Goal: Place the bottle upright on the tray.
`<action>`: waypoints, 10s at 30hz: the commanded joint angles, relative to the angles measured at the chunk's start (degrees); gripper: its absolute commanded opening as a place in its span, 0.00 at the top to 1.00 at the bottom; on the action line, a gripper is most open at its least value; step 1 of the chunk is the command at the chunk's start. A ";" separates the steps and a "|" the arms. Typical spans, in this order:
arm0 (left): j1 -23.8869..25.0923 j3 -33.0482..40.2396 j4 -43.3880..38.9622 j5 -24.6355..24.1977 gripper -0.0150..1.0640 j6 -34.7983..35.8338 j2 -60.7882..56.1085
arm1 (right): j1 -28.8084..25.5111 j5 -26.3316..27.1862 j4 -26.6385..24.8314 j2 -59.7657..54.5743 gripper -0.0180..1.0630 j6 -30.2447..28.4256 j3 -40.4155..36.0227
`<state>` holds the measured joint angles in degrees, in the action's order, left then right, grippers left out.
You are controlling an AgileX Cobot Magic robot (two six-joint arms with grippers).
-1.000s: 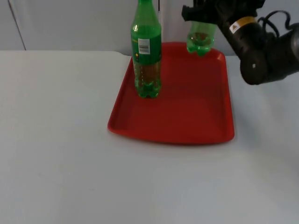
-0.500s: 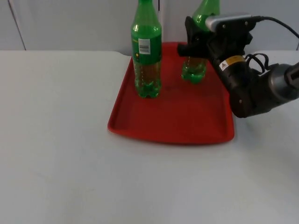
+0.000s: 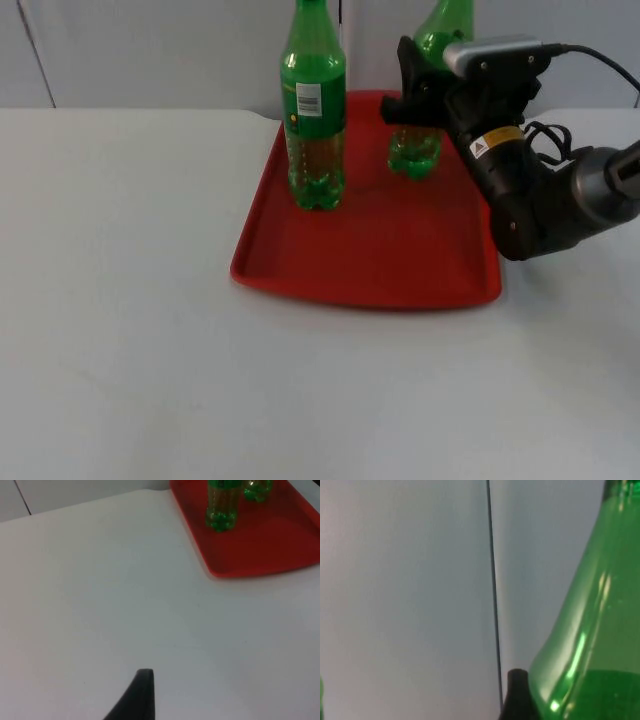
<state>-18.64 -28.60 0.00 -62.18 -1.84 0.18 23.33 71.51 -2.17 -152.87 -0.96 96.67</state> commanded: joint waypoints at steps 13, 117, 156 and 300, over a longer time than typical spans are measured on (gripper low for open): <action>-0.38 0.27 -0.48 0.59 0.01 0.13 -0.18 | -0.28 -1.55 0.35 -0.49 0.20 -0.09 -0.28; -0.38 0.27 -0.48 0.59 0.01 0.13 -0.18 | 0.06 -100.44 -3.88 66.01 0.01 -5.92 -31.23; -0.38 0.27 -0.48 0.59 0.01 0.13 -0.18 | 0.06 -105.91 -3.88 124.56 0.01 -7.26 -64.28; -0.38 0.27 0.00 0.59 0.01 0.39 -0.18 | -24.22 -133.22 3.08 152.87 0.01 -1.15 -67.10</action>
<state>-18.64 -28.60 0.00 -62.18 -1.64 0.18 -0.45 -61.77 1.11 -0.22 -2.31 29.61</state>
